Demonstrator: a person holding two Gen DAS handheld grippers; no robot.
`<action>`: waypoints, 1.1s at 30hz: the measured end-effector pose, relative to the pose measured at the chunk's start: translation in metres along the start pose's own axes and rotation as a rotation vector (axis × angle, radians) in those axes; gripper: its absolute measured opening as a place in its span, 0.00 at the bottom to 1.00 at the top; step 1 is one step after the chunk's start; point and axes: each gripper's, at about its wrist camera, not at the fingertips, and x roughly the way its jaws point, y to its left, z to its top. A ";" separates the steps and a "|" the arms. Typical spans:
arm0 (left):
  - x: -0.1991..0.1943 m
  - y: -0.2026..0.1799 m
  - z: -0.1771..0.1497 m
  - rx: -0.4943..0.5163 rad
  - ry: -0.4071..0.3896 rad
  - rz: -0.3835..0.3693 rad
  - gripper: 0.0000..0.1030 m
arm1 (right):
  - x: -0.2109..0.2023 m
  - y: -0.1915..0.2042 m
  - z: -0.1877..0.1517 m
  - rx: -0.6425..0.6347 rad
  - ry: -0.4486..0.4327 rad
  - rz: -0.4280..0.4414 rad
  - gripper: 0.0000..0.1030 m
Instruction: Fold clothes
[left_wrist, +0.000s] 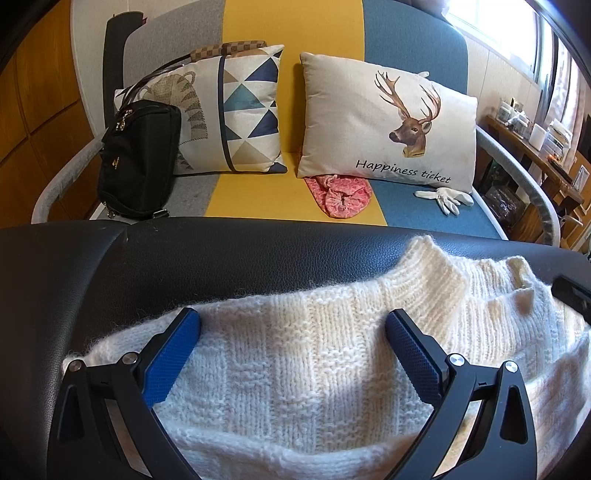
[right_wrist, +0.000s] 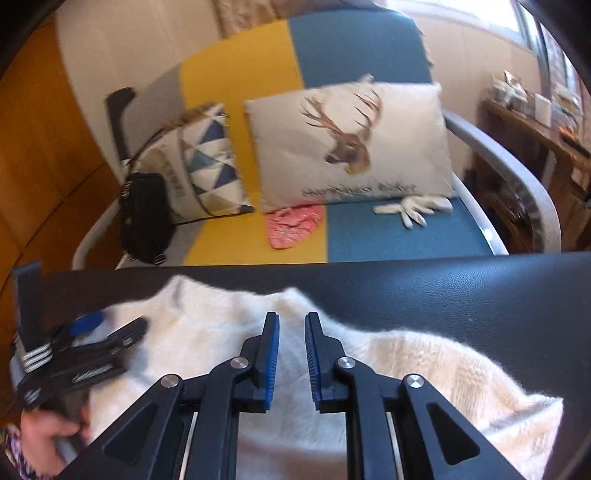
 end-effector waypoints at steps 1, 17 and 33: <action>0.000 0.000 0.000 -0.001 0.000 -0.001 0.99 | 0.001 0.006 -0.002 -0.023 0.016 0.004 0.14; -0.001 0.000 0.000 -0.001 -0.002 0.001 0.99 | 0.028 -0.012 -0.020 0.072 0.055 -0.019 0.04; -0.002 -0.001 -0.001 0.001 -0.004 0.007 0.99 | 0.002 -0.051 -0.019 0.081 0.077 -0.066 0.12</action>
